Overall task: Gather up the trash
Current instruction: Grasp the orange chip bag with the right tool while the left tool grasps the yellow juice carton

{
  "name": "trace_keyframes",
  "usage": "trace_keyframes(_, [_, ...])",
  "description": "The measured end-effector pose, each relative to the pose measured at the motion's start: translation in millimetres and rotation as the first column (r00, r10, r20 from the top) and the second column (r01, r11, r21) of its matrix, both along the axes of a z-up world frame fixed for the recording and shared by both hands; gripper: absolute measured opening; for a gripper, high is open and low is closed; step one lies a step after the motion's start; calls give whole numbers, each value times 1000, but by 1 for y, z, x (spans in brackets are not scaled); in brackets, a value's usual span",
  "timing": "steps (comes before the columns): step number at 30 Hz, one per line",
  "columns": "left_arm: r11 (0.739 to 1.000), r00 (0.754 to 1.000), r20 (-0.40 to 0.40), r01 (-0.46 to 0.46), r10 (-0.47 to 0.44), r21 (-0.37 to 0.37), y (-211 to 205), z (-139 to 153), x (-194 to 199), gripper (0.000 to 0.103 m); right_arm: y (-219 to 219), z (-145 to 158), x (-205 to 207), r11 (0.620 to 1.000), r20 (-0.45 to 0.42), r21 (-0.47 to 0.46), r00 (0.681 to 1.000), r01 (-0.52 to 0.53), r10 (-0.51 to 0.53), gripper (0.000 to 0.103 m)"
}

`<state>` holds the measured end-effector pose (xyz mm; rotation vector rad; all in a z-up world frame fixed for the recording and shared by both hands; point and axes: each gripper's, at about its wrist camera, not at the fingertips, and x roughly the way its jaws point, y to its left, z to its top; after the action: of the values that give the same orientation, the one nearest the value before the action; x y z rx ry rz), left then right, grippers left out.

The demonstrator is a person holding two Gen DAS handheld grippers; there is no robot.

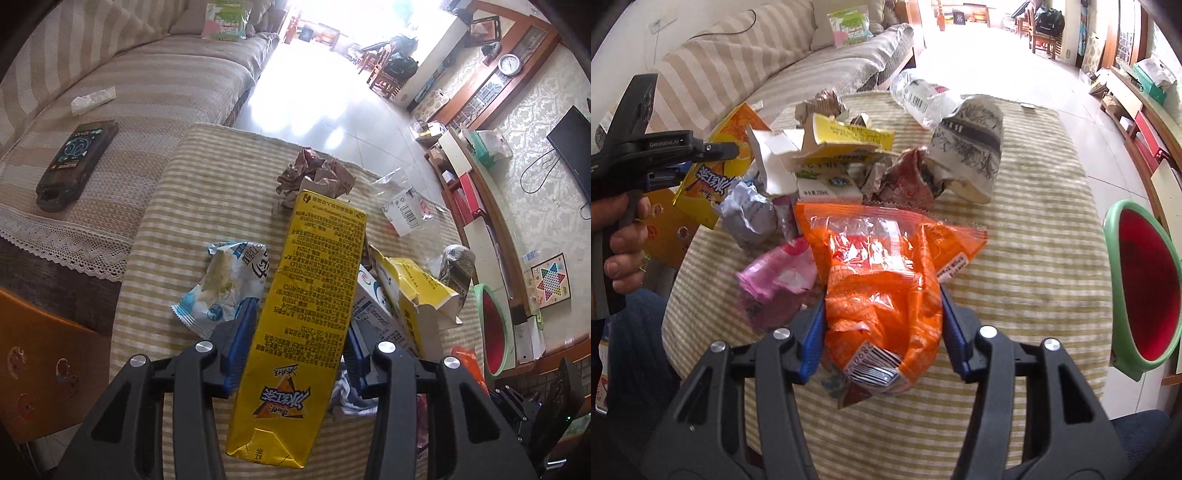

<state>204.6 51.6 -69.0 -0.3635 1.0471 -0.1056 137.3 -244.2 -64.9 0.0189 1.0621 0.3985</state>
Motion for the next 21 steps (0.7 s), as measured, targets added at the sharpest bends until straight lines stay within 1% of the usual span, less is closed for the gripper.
trace_keyframes(3, [1000,999,36,-7,6,16,1,16,-7,41,-6,12,-5,1000,28,9,1000,7,-7,53])
trace_keyframes(5, [1000,998,57,-9,8,26,-1,27,-11,41,-6,21,-9,1000,57,-2,998,9,-8,53])
trace_keyframes(9, [1000,996,92,-3,0,28,-4,48,-20,41,-7,38,-14,1000,97,11,995,4,-5,53])
trace_keyframes(15, [998,988,149,42,-47,40,-27,77,-30,41,-19,60,-14,999,140,41,990,21,-27,53])
trace_keyframes(21, [993,975,192,102,-112,63,-62,102,-34,41,-42,82,-13,995,182,68,980,69,-80,53])
